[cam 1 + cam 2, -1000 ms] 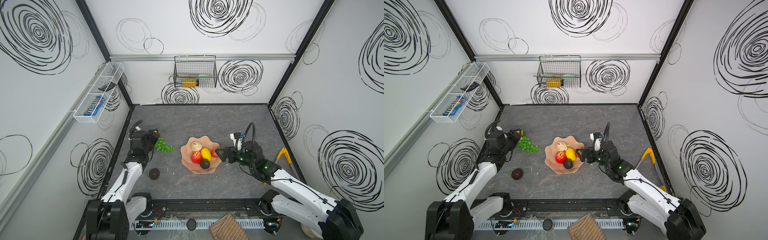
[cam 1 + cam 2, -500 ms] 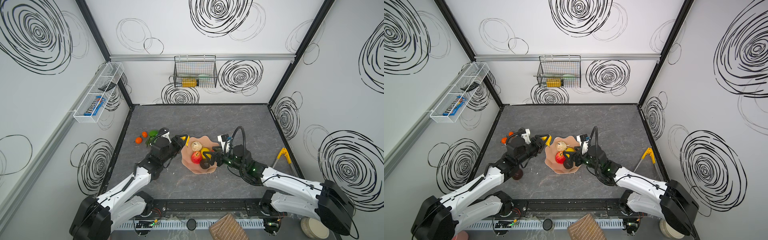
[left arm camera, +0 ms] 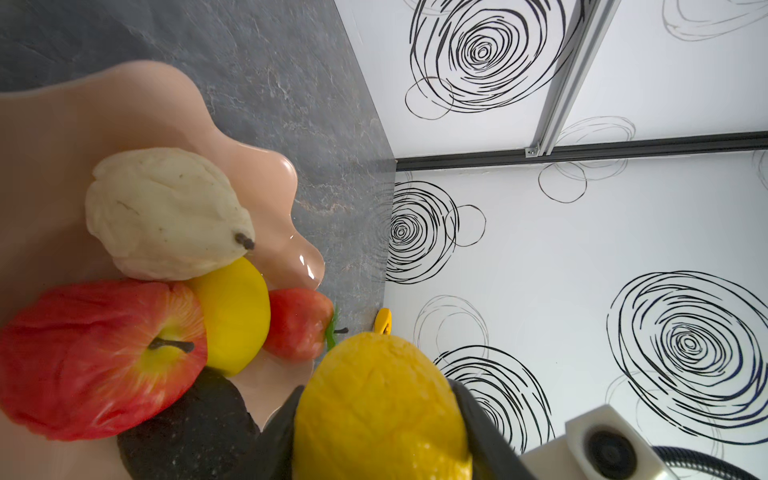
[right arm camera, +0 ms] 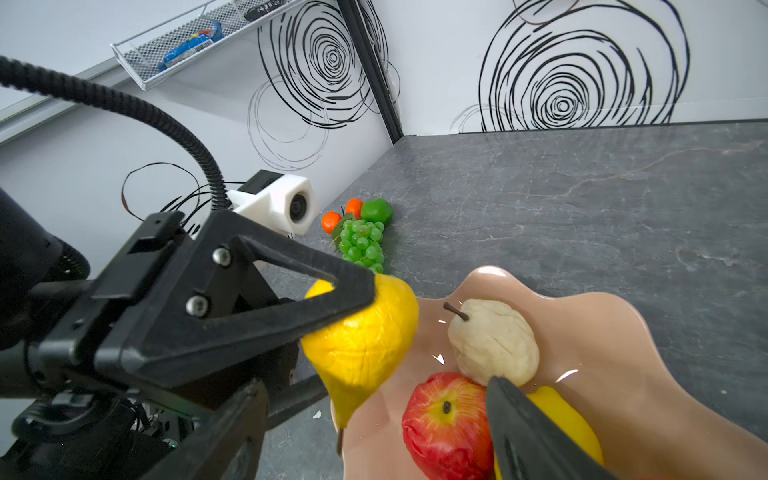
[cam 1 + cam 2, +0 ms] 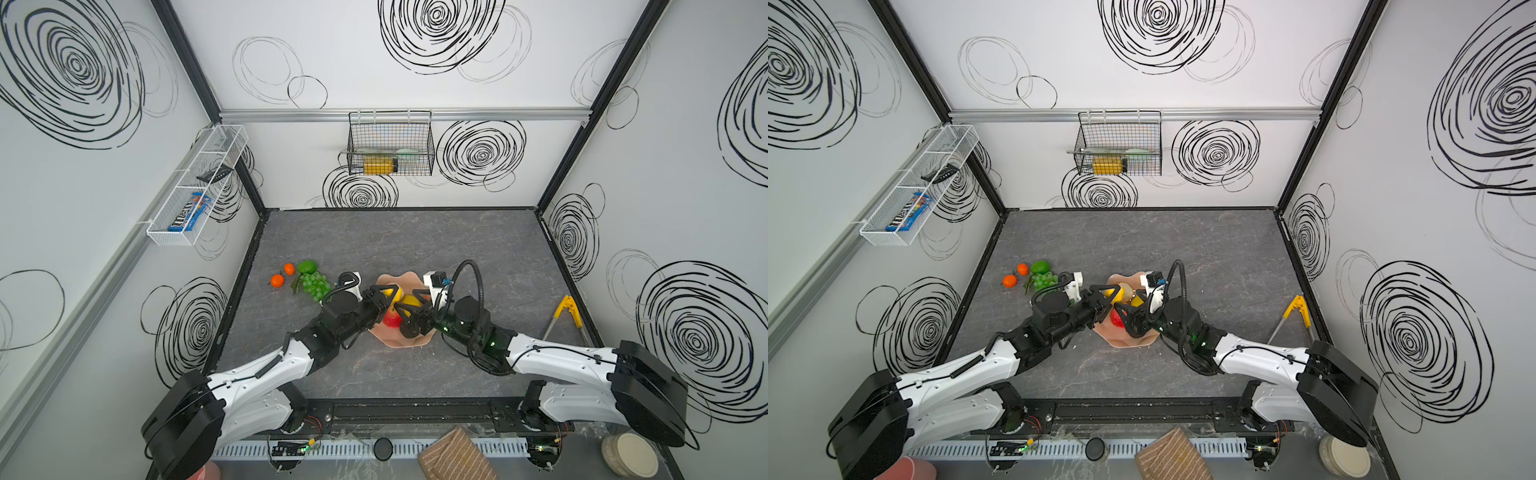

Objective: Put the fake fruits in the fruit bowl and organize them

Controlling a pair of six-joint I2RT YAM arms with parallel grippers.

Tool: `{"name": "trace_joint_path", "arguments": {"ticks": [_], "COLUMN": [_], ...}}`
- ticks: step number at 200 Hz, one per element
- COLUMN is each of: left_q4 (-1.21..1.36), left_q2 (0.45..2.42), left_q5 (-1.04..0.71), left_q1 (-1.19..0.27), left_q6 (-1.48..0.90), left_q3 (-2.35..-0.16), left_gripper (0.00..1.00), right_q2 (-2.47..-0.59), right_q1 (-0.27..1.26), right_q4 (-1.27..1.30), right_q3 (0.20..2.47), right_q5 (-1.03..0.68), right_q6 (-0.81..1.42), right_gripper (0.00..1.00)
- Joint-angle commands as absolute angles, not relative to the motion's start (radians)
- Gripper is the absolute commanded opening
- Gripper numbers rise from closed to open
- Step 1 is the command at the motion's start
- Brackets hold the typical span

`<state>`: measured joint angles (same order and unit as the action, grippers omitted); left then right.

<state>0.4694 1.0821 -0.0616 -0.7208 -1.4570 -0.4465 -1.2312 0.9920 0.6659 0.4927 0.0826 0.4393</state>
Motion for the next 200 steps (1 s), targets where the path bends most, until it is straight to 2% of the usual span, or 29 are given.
{"name": "trace_joint_path", "arguments": {"ticks": [1,146,174,200], "left_q4": [0.579,0.653,0.659,0.663], "left_q2": [1.092,1.129,1.134,1.135], "left_q5": [-0.033,0.014,0.017,0.02], "left_q1": [-0.743,-0.838,-0.848,-0.852], "left_q6": [-1.497,-1.551,-1.557,-1.56], "left_q3": [-0.434,-0.44,-0.439,-0.434], "left_gripper": [0.53,0.53,0.53,0.53], "right_q2": [-1.243,-1.318,-1.316,-1.315], "right_q1": [1.016,1.052,1.052,1.052], "right_q4": [0.757,0.878,0.887,0.888], "right_q3": [0.473,0.448,0.452,0.457], "right_q5": [0.166,0.314,0.326,0.33], "right_q6": [0.411,0.361,0.352,0.345], "right_gripper": [0.86,0.85,0.83,0.77]}}
